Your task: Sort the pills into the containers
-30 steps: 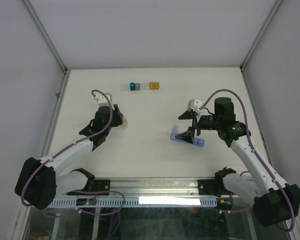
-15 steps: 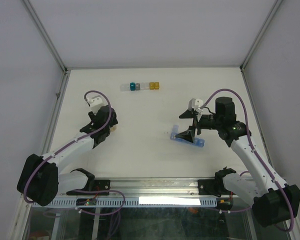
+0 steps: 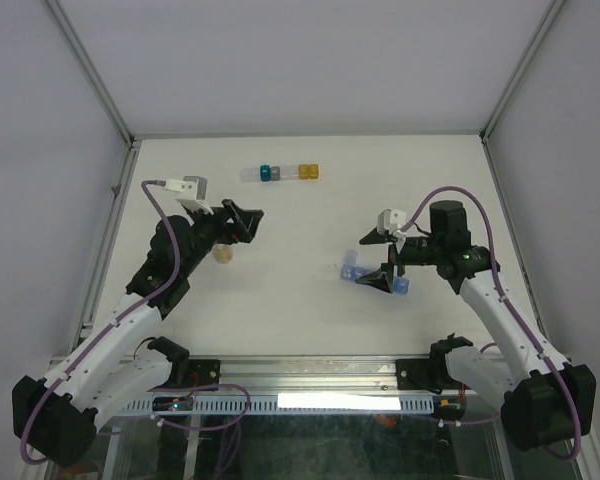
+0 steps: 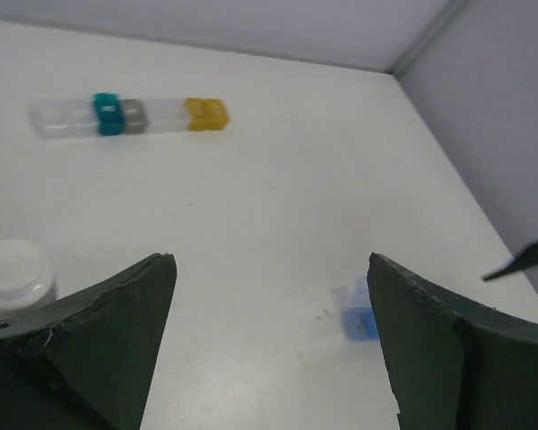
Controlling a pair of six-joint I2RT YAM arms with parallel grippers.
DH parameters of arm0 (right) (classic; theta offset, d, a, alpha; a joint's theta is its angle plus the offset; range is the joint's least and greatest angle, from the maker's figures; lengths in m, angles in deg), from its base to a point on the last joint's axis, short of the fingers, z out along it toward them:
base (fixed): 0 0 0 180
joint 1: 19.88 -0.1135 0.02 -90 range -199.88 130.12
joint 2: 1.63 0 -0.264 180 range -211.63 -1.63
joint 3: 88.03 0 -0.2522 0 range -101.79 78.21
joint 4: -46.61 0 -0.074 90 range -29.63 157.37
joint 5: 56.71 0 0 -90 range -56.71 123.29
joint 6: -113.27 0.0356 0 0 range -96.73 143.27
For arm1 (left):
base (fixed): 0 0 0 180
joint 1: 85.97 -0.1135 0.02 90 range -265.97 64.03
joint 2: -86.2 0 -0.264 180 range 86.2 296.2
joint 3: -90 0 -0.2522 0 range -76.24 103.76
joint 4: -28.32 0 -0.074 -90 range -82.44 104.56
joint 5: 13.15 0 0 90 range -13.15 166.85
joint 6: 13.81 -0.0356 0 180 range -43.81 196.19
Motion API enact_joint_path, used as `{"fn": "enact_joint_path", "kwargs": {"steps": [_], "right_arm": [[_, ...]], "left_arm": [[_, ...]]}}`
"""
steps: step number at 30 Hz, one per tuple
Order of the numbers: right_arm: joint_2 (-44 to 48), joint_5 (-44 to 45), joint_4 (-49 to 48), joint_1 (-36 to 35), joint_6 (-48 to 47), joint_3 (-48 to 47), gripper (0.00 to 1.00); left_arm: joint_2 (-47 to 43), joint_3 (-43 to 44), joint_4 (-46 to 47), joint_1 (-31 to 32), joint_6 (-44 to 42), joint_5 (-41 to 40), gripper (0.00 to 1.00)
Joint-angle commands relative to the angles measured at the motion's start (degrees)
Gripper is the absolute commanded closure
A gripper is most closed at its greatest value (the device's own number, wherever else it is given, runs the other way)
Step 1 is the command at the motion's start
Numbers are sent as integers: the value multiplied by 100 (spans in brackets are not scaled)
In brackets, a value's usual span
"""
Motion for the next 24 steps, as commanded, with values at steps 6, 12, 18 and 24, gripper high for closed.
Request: {"fn": "enact_joint_path", "kwargs": {"steps": [6, 12, 18, 24], "right_arm": [[-31, 607, 678, 49, -1557, 86, 2], [-499, 1765, 613, 66, -1894, 231, 6], [-762, 2104, 201, 92, -1795, 465, 8], [-1240, 2162, 186, 97, -1935, 491, 13]], "left_arm": [[1671, 136, 2797, 137, -114, 3717, 17], [3344, 848, 2917, 532, -661, 3370, 30], [4809, 1564, 3045, 611, -812, 3598, 33], [5549, 1887, 3063, 719, -862, 3346, 39]]}}
